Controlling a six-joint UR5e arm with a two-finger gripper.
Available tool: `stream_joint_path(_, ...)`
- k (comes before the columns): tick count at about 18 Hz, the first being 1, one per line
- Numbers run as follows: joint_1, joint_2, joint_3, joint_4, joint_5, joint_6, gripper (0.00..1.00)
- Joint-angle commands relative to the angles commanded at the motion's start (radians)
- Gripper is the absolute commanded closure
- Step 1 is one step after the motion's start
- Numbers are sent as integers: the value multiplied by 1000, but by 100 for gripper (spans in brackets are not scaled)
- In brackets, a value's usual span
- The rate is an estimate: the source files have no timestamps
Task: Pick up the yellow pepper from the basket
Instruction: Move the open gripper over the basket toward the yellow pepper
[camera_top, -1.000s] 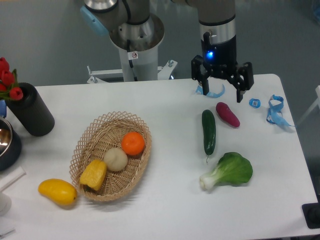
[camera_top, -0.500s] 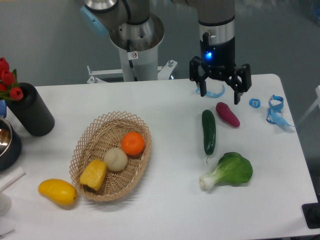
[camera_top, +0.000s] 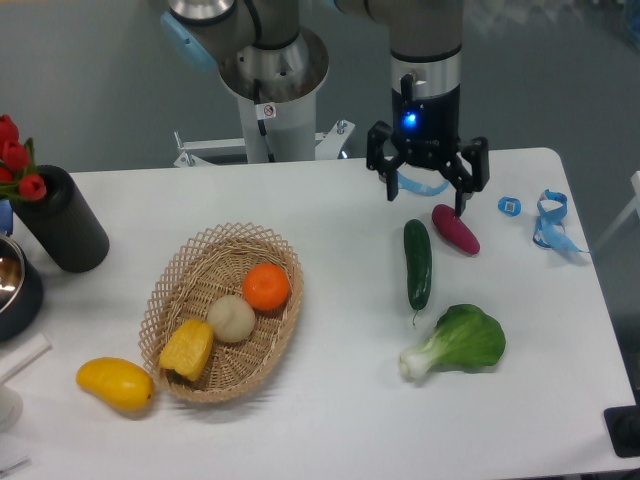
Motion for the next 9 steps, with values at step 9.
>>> stream_joint_path(9,-162,-113,37,2,-51,-229,0)
